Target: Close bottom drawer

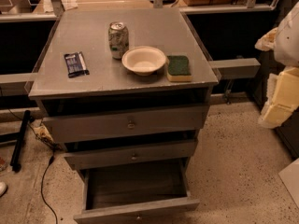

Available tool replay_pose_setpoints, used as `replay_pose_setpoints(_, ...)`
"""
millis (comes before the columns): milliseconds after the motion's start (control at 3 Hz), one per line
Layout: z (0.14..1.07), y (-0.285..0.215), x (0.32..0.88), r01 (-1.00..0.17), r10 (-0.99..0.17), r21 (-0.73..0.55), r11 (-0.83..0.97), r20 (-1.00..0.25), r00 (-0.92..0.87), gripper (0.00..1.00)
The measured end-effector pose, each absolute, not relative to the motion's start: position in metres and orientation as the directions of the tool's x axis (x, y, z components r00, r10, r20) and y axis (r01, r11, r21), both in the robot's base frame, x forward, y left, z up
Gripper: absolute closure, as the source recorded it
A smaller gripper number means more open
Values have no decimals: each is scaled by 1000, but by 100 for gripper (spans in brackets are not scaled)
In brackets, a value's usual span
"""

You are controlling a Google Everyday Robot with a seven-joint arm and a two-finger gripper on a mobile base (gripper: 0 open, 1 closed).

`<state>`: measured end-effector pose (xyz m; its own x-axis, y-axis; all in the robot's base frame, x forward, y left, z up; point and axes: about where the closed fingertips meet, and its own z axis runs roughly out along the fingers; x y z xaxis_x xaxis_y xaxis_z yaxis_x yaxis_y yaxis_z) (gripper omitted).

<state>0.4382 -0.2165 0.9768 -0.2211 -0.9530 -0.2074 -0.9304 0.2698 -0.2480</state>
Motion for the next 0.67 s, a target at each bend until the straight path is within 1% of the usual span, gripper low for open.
replay_pose_setpoints(333,977,-216,438,-930,-953,-248,270,-207,-221,0)
replay_pose_setpoints(667,977,-216,438,-930,-953,-248,270,-207,-221,16)
